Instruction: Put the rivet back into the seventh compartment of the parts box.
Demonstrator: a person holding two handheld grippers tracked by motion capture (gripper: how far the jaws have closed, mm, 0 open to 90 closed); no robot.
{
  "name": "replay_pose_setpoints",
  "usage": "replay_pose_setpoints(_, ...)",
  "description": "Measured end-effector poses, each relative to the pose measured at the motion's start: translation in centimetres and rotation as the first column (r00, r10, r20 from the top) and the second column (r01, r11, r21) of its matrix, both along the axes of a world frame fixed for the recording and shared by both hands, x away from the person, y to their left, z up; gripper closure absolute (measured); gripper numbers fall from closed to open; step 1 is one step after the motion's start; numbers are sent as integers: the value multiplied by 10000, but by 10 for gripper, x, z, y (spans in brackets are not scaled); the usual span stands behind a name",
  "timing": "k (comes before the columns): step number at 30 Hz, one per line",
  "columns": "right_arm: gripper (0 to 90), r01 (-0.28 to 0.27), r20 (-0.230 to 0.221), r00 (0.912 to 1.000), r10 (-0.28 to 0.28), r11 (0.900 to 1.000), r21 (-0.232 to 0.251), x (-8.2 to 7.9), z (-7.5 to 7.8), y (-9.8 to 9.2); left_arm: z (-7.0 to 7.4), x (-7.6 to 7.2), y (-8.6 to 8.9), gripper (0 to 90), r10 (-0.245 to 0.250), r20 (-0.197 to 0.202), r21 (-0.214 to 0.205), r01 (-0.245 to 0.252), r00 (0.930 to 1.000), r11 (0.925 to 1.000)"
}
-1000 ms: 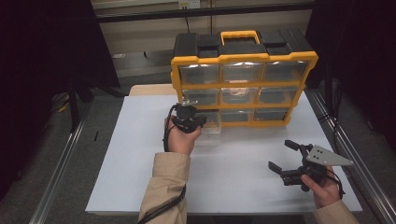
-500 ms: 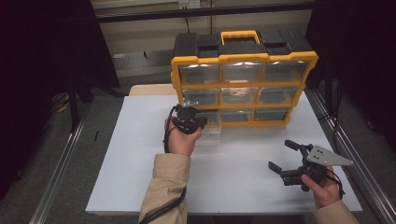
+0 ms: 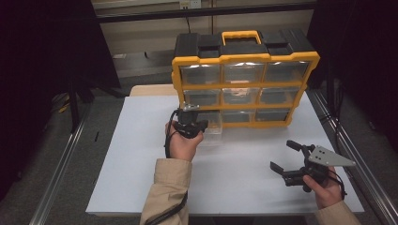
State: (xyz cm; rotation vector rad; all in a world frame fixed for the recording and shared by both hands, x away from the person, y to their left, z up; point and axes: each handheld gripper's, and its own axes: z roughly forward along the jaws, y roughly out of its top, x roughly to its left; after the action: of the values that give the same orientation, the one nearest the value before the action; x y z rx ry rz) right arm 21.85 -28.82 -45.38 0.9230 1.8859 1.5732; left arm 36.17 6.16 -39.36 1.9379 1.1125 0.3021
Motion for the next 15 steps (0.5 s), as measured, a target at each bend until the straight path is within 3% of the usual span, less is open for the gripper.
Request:
replay_pose_setpoints(6,8,-13,20,10000,13,10000,-51,1,0,0,0,-4,-1,900,253,25,-138,-252,9997,9996)
replay_pose_setpoints(15,8,-24,-17,10000,24,10000,-34,0,0,-1,3,-9,-1,900,312,121,164,-314,9994,9994)
